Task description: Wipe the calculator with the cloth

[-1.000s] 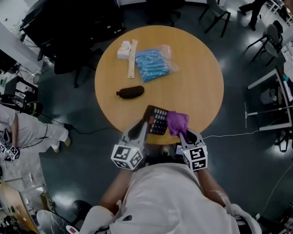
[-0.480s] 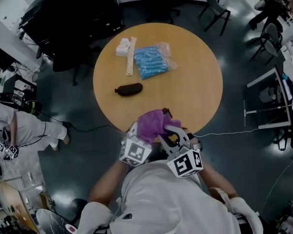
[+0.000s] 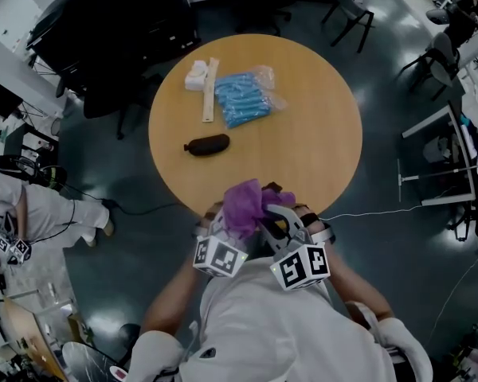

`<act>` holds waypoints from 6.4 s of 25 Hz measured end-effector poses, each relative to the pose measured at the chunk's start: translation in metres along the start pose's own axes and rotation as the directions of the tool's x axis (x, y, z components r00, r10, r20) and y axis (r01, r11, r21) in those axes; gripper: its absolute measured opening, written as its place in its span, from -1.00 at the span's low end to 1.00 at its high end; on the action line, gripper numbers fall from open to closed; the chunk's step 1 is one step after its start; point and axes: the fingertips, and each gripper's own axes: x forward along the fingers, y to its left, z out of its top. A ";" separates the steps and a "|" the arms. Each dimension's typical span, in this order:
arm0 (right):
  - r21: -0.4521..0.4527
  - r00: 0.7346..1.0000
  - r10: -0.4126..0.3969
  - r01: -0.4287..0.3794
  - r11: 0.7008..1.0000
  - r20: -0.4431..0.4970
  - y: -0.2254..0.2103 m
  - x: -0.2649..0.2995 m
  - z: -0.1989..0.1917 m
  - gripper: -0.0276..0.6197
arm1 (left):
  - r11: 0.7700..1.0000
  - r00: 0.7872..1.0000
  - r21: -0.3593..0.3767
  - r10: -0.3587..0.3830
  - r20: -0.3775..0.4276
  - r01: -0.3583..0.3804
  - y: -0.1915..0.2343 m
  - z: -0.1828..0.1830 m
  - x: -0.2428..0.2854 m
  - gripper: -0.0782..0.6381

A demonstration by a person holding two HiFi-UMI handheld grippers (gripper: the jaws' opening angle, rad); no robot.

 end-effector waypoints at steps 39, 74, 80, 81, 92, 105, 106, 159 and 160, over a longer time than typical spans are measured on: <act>0.777 0.901 0.317 -0.421 0.467 0.297 0.011 -0.010 -0.128 -0.71 | 0.996 0.956 0.086 -0.039 0.291 0.015 -0.007 0.092 -0.076 -0.65; 0.176 0.530 0.789 -0.848 0.500 0.311 -0.011 -0.083 0.004 -0.71 | 0.822 0.846 0.542 -0.406 0.345 0.173 -0.078 0.149 -0.113 -0.65; 0.218 0.421 0.877 -0.901 0.375 0.232 0.022 -0.065 -0.025 -0.71 | 0.855 0.813 0.486 -0.409 0.414 0.183 -0.067 0.173 -0.119 -0.65; 0.223 0.404 0.886 -0.907 0.357 0.227 0.027 -0.064 -0.029 -0.71 | 0.860 0.809 0.475 -0.410 0.421 0.188 -0.067 0.175 -0.119 -0.65; 0.263 0.330 0.935 -0.921 0.289 0.129 0.062 -0.054 -0.074 -0.71 | 0.868 0.809 0.474 -0.383 0.446 0.150 -0.070 0.192 -0.126 -0.65; -0.043 0.497 0.786 -0.835 0.548 0.367 -0.057 -0.137 0.059 -0.71 | 0.853 0.833 0.490 -0.397 0.385 0.180 -0.074 0.164 -0.102 -0.65; -0.056 0.484 0.810 -0.847 0.529 0.330 -0.046 -0.134 0.056 -0.71 | 0.853 0.830 0.492 -0.398 0.391 0.177 -0.073 0.167 -0.102 -0.65; 0.727 0.883 0.364 -0.455 0.514 0.295 -0.046 0.023 -0.202 -0.71 | 0.304 0.964 -0.951 0.265 0.037 -0.047 0.045 -0.175 0.072 -0.65; 0.735 0.882 0.363 -0.456 0.501 0.300 -0.041 0.025 -0.204 -0.71 | 0.272 0.965 -0.961 0.262 0.020 -0.054 0.043 -0.188 0.077 -0.65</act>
